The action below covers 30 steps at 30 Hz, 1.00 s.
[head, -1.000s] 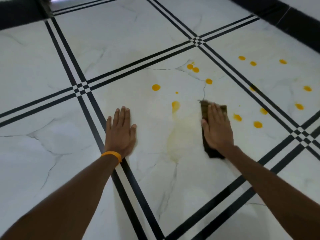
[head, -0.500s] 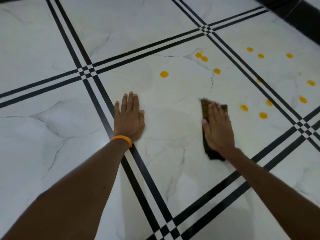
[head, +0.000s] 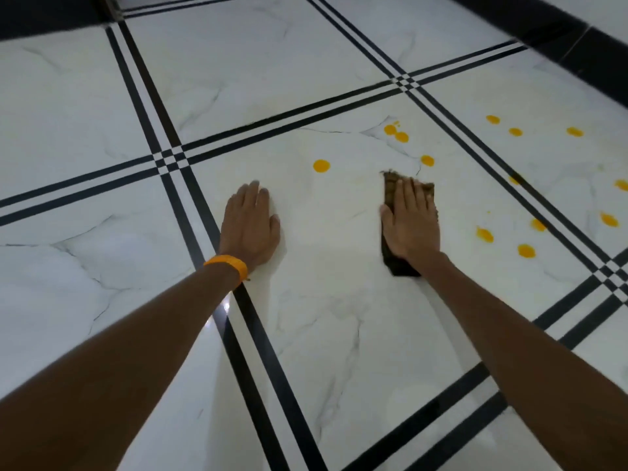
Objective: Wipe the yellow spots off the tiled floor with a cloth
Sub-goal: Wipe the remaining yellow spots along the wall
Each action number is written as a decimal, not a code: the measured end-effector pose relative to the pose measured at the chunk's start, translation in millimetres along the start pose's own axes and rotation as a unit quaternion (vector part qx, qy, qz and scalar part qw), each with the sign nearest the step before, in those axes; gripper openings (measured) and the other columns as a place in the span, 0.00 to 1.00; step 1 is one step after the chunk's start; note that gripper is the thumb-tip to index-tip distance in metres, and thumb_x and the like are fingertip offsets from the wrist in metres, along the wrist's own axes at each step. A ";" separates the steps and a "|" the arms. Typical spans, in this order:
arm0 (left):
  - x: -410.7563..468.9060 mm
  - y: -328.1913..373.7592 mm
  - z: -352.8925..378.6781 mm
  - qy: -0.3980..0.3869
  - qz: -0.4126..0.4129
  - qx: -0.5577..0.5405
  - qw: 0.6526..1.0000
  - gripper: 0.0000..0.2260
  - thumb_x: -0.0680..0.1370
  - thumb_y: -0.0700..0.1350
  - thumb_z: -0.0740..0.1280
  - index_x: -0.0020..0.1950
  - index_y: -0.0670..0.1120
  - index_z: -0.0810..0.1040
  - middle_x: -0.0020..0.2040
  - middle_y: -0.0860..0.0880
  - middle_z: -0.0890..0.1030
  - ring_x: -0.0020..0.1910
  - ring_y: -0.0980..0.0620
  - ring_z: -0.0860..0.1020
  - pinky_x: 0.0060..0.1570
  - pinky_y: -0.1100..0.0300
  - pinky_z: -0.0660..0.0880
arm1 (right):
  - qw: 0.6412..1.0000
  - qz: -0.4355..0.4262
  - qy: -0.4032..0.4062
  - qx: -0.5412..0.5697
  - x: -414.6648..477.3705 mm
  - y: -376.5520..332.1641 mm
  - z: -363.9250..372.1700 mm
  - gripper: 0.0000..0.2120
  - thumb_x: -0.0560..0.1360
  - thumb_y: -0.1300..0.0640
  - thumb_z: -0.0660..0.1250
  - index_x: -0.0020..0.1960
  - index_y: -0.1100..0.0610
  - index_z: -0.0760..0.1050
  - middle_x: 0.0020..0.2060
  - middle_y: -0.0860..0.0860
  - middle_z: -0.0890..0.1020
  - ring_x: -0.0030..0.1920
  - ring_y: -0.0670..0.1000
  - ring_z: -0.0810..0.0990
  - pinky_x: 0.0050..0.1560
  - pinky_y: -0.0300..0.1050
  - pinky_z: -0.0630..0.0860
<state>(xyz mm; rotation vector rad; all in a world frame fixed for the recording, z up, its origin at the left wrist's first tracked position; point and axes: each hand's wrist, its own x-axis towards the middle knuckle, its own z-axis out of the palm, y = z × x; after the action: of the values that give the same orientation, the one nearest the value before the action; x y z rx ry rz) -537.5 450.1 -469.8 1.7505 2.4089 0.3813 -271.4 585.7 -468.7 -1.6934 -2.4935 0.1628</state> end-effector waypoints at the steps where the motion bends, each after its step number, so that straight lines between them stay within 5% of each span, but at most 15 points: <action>1: 14.8 -1.7 1.3 -0.004 -0.001 0.008 1.000 0.27 0.82 0.49 0.55 0.78 0.38 0.60 0.80 0.37 0.57 0.79 0.36 0.54 0.77 0.43 0.52 | 1.000 0.023 0.001 0.006 15.8 -18.0 2.0 0.39 0.78 0.41 0.37 0.80 0.64 0.56 0.79 0.60 0.61 0.80 0.59 0.57 0.80 0.57 0.50; 3: 38.2 -10.6 2.8 -0.007 -0.020 0.008 1.000 0.29 0.84 0.50 0.54 0.81 0.40 0.51 0.82 0.42 0.48 0.81 0.41 0.45 0.79 0.44 0.44 | 1.000 -0.027 -0.001 -0.011 15.0 -51.9 10.6 0.37 0.79 0.43 0.40 0.79 0.65 0.58 0.78 0.61 0.63 0.79 0.60 0.59 0.79 0.58 0.51; 7: 77.1 -22.7 4.1 0.000 -0.051 0.003 0.999 0.29 0.84 0.53 0.51 0.81 0.39 0.49 0.82 0.43 0.47 0.81 0.43 0.44 0.78 0.43 0.44 | 0.975 -0.221 -0.038 -0.004 -37.1 -19.8 6.4 0.32 0.83 0.44 0.47 0.81 0.59 0.56 0.80 0.54 0.60 0.81 0.54 0.54 0.80 0.54 0.51; 10: 82.9 -25.2 10.6 0.010 -0.045 0.023 0.999 0.29 0.84 0.53 0.48 0.81 0.41 0.49 0.82 0.44 0.49 0.81 0.45 0.46 0.78 0.44 0.45 | 0.988 -0.153 -0.006 -0.002 5.6 13.3 3.2 0.32 0.82 0.43 0.46 0.81 0.61 0.57 0.80 0.56 0.62 0.80 0.55 0.58 0.79 0.55 0.54; 14: 83.1 -28.1 12.4 0.016 -0.043 0.008 0.999 0.28 0.83 0.53 0.49 0.81 0.42 0.50 0.82 0.45 0.51 0.81 0.48 0.47 0.79 0.45 0.47 | 1.000 -0.026 0.001 0.004 116.0 -40.9 14.6 0.35 0.80 0.44 0.41 0.80 0.64 0.55 0.80 0.61 0.60 0.81 0.58 0.56 0.80 0.56 0.50; 16: 84.3 -30.5 11.1 0.022 -0.043 0.004 0.999 0.28 0.83 0.51 0.49 0.81 0.43 0.51 0.82 0.45 0.52 0.81 0.48 0.48 0.79 0.45 0.47 | 0.999 -0.050 0.001 0.007 128.5 -92.4 22.3 0.35 0.80 0.44 0.41 0.79 0.65 0.57 0.79 0.62 0.62 0.80 0.59 0.58 0.80 0.57 0.51; 20: 83.4 -27.1 11.5 0.023 -0.039 0.006 0.999 0.28 0.82 0.50 0.46 0.82 0.43 0.50 0.82 0.45 0.52 0.81 0.48 0.48 0.79 0.45 0.48 | 0.960 -0.276 -0.050 -0.003 70.0 -88.2 23.0 0.31 0.83 0.45 0.43 0.81 0.60 0.55 0.81 0.54 0.58 0.81 0.53 0.52 0.81 0.55 0.50; 24: 84.7 -27.5 13.4 0.034 -0.046 0.012 0.998 0.28 0.82 0.50 0.45 0.82 0.43 0.50 0.82 0.46 0.51 0.81 0.49 0.48 0.79 0.45 0.47 | 0.987 -0.161 -0.015 0.008 137.0 -47.7 17.0 0.33 0.81 0.45 0.41 0.81 0.61 0.56 0.80 0.56 0.60 0.81 0.55 0.55 0.80 0.57 0.53; 27: 83.3 -26.9 14.6 0.041 -0.044 0.008 0.998 0.28 0.82 0.50 0.46 0.82 0.44 0.50 0.82 0.46 0.52 0.81 0.49 0.48 0.79 0.46 0.46 | 0.999 -0.032 -0.007 0.011 190.2 -97.1 23.0 0.34 0.80 0.46 0.41 0.81 0.63 0.54 0.80 0.59 0.59 0.81 0.58 0.54 0.80 0.56 0.49; 30: 84.3 -27.4 12.2 0.039 -0.044 0.009 0.998 0.28 0.82 0.50 0.46 0.82 0.44 0.51 0.82 0.46 0.52 0.81 0.50 0.48 0.79 0.46 0.47 | 0.993 -0.122 -0.008 0.009 144.2 -147.9 27.9 0.31 0.83 0.47 0.43 0.81 0.63 0.55 0.80 0.59 0.59 0.81 0.58 0.54 0.80 0.57 0.49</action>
<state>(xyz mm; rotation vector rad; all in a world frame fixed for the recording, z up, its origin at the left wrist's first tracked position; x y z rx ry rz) -585.9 523.5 -486.3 1.6587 2.5407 0.4251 -464.2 664.9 -467.0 -1.3710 -2.6737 0.1754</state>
